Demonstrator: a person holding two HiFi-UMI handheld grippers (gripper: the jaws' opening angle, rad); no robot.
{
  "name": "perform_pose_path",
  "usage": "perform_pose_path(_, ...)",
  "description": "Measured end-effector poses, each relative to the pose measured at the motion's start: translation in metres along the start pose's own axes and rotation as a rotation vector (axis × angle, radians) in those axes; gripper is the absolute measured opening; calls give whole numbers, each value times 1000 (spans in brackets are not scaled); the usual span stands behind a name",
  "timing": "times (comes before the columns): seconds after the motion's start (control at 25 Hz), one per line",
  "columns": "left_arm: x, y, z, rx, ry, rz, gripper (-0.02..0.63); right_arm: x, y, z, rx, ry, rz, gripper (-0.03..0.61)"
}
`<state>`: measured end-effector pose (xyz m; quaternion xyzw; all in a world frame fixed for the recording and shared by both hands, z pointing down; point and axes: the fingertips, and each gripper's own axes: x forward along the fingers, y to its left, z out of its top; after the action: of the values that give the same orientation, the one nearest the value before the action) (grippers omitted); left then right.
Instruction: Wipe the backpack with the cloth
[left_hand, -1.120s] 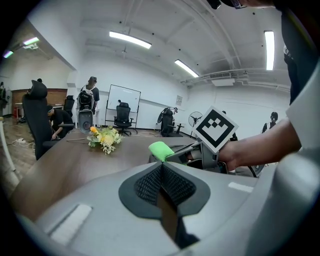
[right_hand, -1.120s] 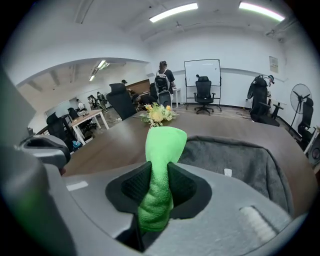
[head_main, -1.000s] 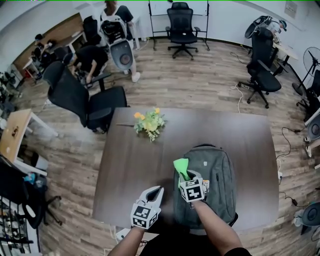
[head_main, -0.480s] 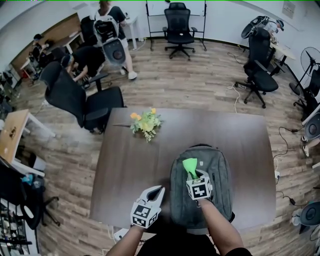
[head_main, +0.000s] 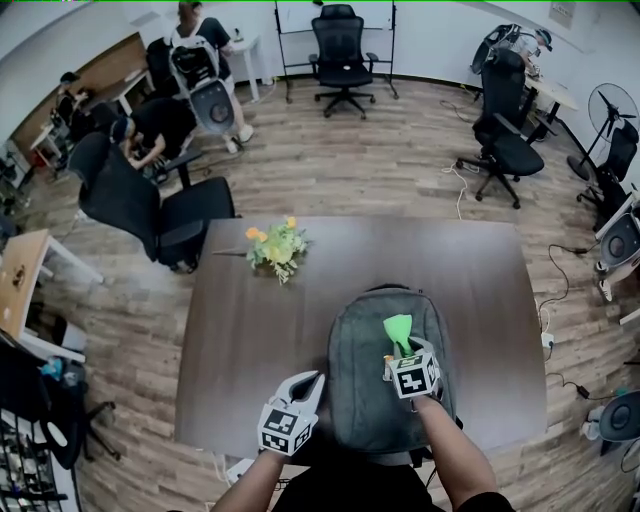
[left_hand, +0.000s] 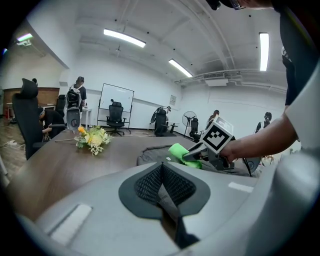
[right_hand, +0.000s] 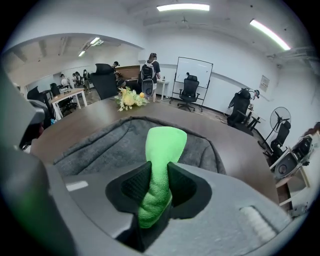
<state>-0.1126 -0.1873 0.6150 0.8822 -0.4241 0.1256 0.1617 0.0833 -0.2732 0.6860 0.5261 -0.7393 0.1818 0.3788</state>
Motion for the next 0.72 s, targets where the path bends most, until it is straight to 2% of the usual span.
perform_pose_path(0.48,8,-19,0,20,2,-35,20,-18,-66,-31,29,45,-124,99)
perform_pose_path(0.72,5,-20,-4,13,6,-33,20,-25,-80,-34,17,47,-166,100)
